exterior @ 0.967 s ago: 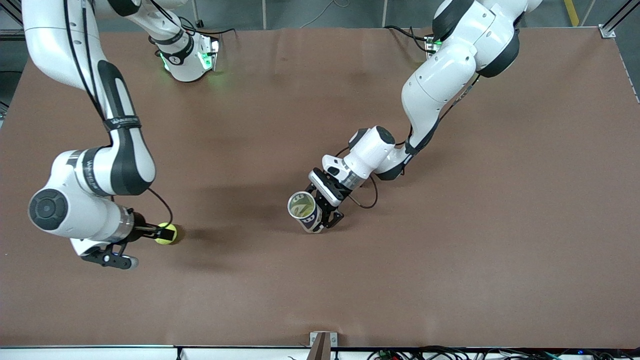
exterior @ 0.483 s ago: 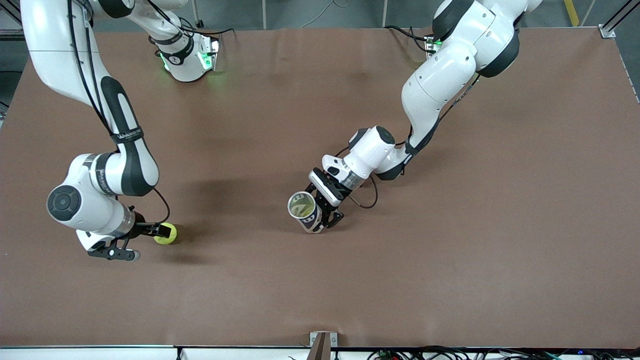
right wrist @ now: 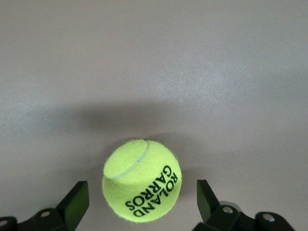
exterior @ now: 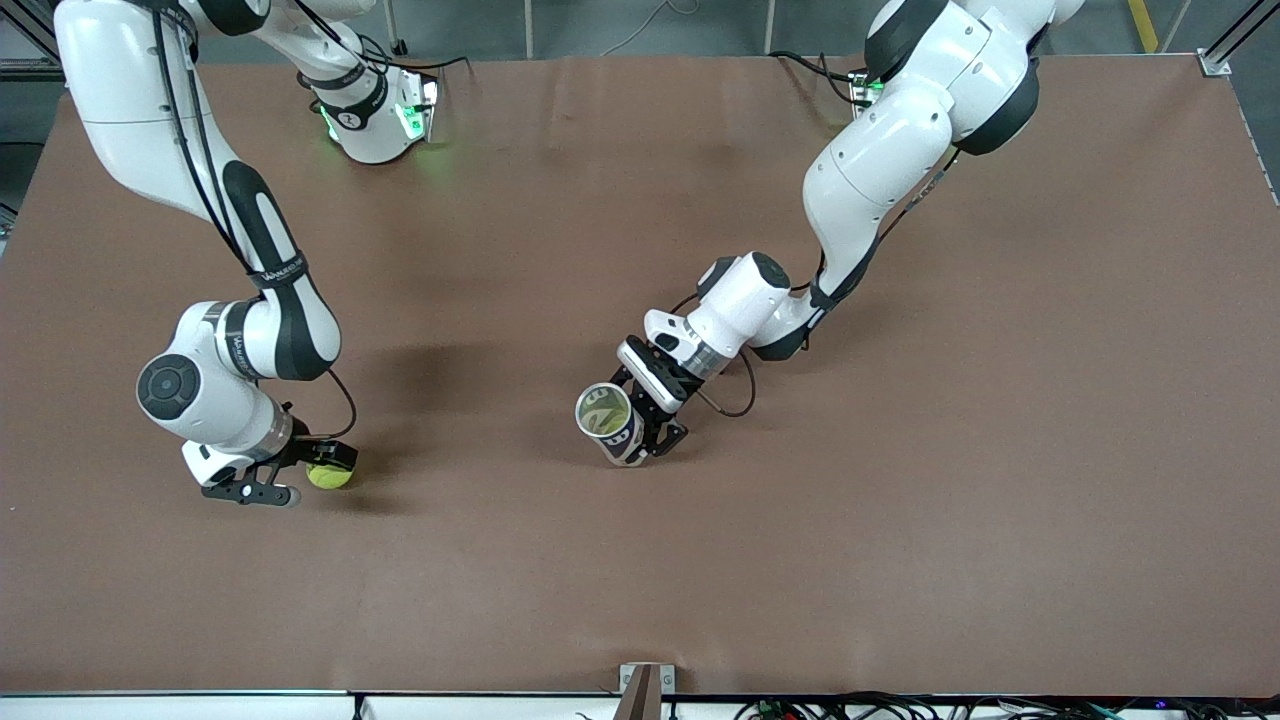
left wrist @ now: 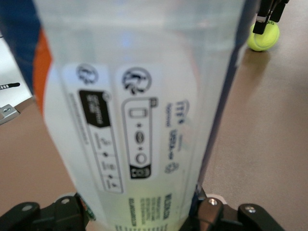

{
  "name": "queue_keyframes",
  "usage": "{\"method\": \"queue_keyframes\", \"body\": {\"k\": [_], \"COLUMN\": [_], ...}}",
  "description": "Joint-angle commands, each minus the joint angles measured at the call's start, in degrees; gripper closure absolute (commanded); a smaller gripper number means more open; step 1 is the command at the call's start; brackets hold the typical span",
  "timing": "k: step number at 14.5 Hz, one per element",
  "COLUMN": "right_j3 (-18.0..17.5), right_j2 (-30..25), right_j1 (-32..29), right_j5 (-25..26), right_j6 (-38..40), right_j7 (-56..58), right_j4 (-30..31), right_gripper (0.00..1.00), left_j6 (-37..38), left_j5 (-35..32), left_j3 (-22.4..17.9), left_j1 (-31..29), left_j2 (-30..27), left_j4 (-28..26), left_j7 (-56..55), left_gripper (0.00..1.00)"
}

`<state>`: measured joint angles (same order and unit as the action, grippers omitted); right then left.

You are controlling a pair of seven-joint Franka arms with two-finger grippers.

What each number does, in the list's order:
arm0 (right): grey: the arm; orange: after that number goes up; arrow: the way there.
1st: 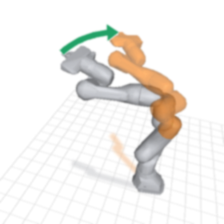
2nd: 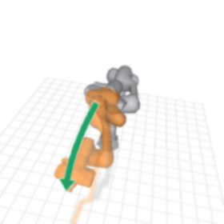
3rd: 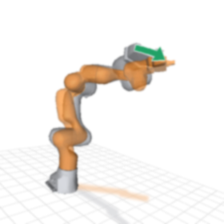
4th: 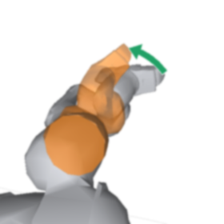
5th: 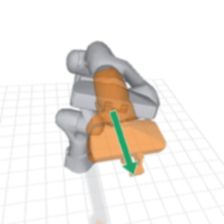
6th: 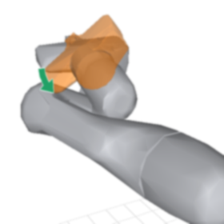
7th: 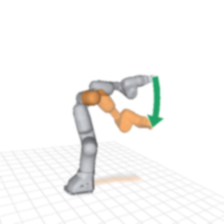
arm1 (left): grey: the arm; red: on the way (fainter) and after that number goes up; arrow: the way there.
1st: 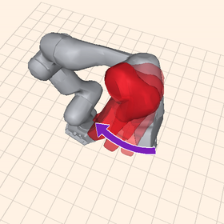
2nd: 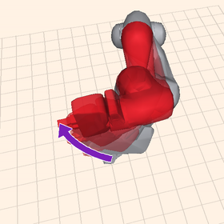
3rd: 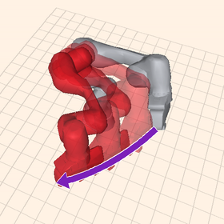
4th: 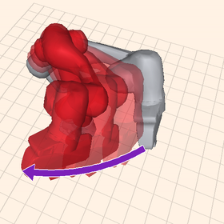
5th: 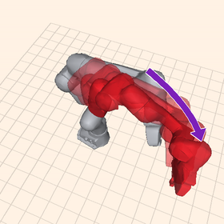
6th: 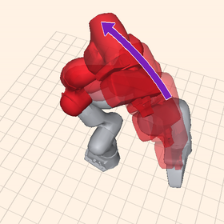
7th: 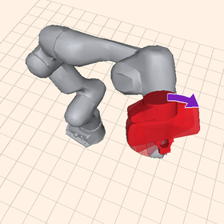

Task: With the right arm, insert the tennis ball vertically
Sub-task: 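Lower the right gripper and grasp the Roland Garros ball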

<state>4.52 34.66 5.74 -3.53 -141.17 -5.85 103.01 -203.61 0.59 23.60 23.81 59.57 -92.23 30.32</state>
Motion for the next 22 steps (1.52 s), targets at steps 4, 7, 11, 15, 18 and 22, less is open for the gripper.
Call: {"method": "queue_keyframes", "body": {"k": [4,7,11,15,18,22], "right_j3": [-1.0,-1.0,-1.0,-1.1,-1.2,-2.8], "right_j2": [-2.1,-1.8,-1.4,-1.4,-2.0,-3.4], "right_j1": [-0.8,-0.7,-0.8,-0.6,-0.4,-0.2], "right_j5": [0.6,0.6,0.6,0.4,0.2,-3.0], "right_j6": [-1.9,-2.0,-2.0,-1.8,-0.2,8.1], "right_j7": [0.2,0.2,0.3,-0.2,-0.7,-4.9], "right_j4": [2.3,2.2,2.2,2.1,1.5,-2.7], "right_gripper": [0.08,0.14,0.32,1.0,1.0,1.0], "left_j6": [0.0,0.0,0.0,0.0,0.0,0.0], "left_j5": [0.6,0.6,0.6,0.7,0.8,0.9], "left_j3": [-0.1,-0.1,-0.1,-0.1,-0.1,-0.1], "left_j1": [0.1,0.3,0.0,-0.3,-0.3,-0.4], "left_j2": [0.4,0.4,0.5,0.4,0.4,0.3], "left_j4": [-0.4,-0.5,-0.2,-0.3,-0.3,-0.1], "left_j7": [0.0,0.0,0.0,0.0,0.0,-0.3], "left_gripper": [0.23,0.23,0.23,0.23,0.22,0.21]}}
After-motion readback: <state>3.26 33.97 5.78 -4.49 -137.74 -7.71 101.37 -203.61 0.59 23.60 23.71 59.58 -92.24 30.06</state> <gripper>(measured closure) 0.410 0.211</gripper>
